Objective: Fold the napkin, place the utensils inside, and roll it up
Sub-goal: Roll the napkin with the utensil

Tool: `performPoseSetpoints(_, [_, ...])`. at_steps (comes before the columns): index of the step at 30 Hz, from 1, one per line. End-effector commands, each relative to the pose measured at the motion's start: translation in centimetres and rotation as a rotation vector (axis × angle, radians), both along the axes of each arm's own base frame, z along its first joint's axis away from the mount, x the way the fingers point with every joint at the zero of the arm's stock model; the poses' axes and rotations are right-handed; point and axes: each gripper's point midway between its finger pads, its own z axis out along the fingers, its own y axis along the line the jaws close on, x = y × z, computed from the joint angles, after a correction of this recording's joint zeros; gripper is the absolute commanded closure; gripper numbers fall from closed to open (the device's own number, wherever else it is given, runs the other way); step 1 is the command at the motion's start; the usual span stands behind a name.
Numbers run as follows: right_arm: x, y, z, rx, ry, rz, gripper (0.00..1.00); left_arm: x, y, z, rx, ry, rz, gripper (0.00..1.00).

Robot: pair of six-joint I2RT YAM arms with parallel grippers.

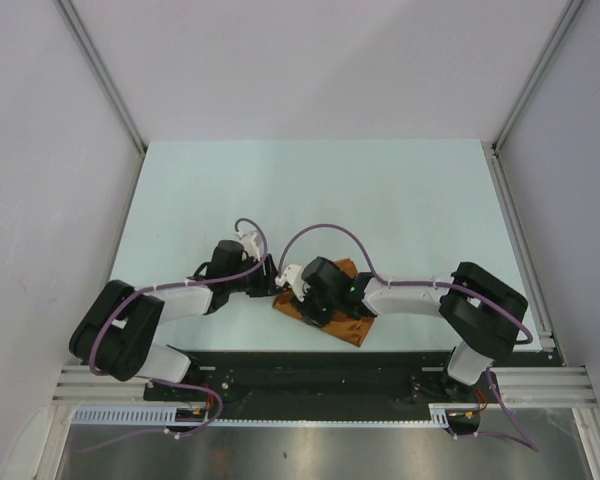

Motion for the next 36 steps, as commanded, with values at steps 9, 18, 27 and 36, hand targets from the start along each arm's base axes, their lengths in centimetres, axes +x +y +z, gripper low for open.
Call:
performPoseSetpoints(9, [-4.0,-0.5,0.6,0.257,0.745,0.078,0.84,1.0,2.3,3.5,0.019,-0.206,0.046,0.32])
performPoseSetpoints(18, [-2.6,-1.3,1.3,0.389,0.988,0.055,0.87,-1.0,0.7,3.6,-0.039,-0.257,-0.060,0.29])
performPoseSetpoints(27, [-1.3,-2.5,-0.8,0.397,1.140,-0.034,0.88,-1.8,-1.3,4.0,-0.130,-0.287,-0.150,0.35])
performPoseSetpoints(36, [-0.3,-3.3,-2.0,0.400,1.192,-0.089,0.89,-2.7,-2.4,2.4,-0.152,-0.218,-0.195,0.52])
